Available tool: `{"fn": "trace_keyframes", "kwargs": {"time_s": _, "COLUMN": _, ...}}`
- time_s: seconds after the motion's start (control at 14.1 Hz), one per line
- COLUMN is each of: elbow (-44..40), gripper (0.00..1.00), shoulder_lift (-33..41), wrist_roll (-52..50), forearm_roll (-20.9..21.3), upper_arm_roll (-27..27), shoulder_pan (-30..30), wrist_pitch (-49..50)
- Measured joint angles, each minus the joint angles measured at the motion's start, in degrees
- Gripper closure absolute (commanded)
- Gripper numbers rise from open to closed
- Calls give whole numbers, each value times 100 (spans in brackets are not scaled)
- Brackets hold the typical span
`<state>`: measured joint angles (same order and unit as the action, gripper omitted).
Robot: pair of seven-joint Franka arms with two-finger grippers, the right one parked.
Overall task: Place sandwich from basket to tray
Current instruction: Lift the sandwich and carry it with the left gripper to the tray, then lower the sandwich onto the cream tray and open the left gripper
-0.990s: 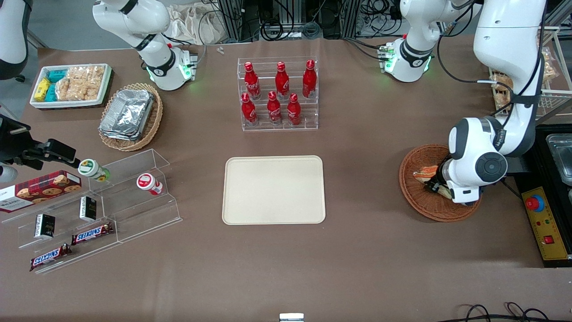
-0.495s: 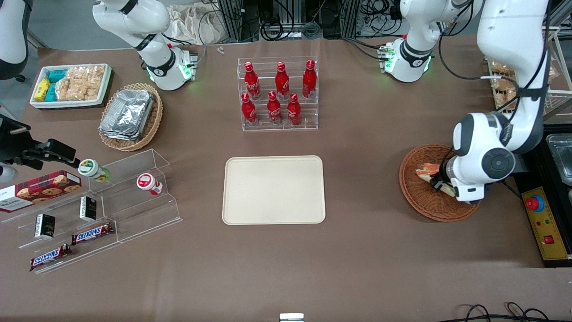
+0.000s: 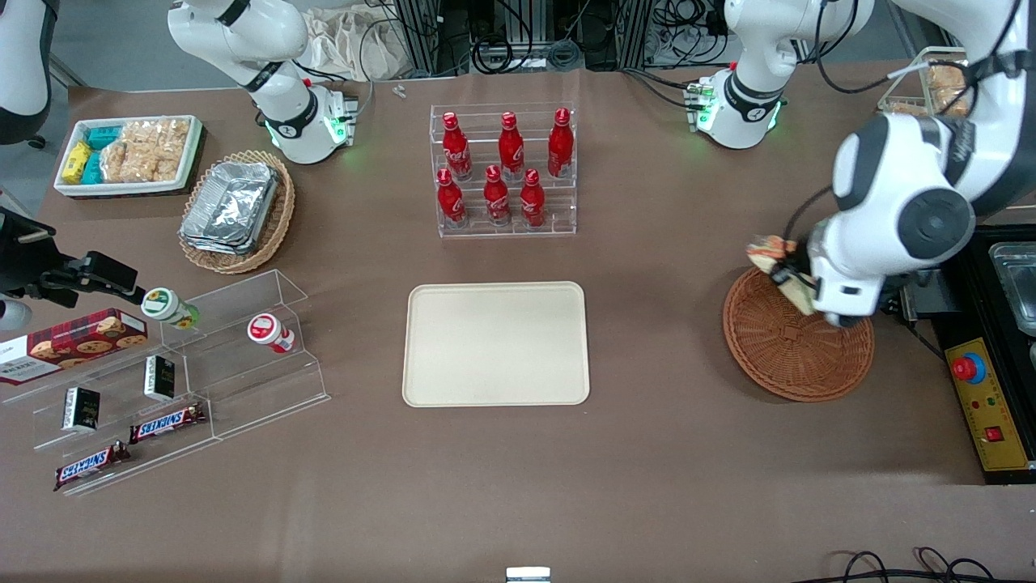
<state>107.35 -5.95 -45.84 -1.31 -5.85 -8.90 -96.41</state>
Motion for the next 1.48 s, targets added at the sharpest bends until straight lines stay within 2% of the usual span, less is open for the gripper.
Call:
{"fn": "trace_keyframes", "kwargs": {"time_s": 0.28, "elbow": -162, "gripper": 100, "shoulder_lift": -262, "wrist_roll": -3, "forearm_roll": -226, "upper_arm_roll": -1102, "shoulder_pan": -73, "wrist_pitch": -333}}
{"fn": "trace_keyframes", "kwargs": {"time_s": 0.49, "elbow": -244, "gripper": 100, "shoulder_lift": -510, "wrist_roll": 29, "forearm_roll": -226, "upper_arm_roll": -1534, "shoulder_pan": -218, "wrist_pitch": -957}}
{"fn": "trace_keyframes", "kwargs": {"time_s": 0.64, "elbow": -307, "gripper": 100, "shoulder_lift": -693, "wrist_roll": 51, "forearm_roll": -155, "upper_arm_roll": -1597, "shoulder_pan": -476, "wrist_pitch": -1179}}
{"fn": "trace_keyframes", "kwargs": {"time_s": 1.06, "elbow": -556, "gripper": 100, "shoulder_lift": -1756, "wrist_roll": 35, "forearm_roll": 570, "upper_arm_roll": -1611, "shoulder_pan": -1211, "wrist_pitch": -2252}}
{"fn": "trace_keyframes", "kwargs": {"time_s": 1.27, "elbow": -782, "gripper": 100, "shoulder_lift": -2403, "wrist_roll": 16, "forearm_roll": 1143, "upper_arm_roll": -1608, "shoulder_pan": -1280, "wrist_pitch": -2662}}
{"fn": "trace_keyframes", "kwargs": {"time_s": 1.41, "elbow": -1094, "gripper": 95, "shoulder_lift": -2850, "wrist_roll": -25, "forearm_roll": 1325, "upper_arm_roll": -1607, "shoulder_pan": -1289, "wrist_pitch": -2703}}
{"fn": "trace_keyframes", "kwargs": {"time_s": 1.48, "elbow": -1269, "gripper": 88, "shoulder_lift": -3055, "wrist_roll": -26, "forearm_roll": 1360, "upper_arm_roll": -1605, "shoulder_pan": -1289, "wrist_pitch": -2732}}
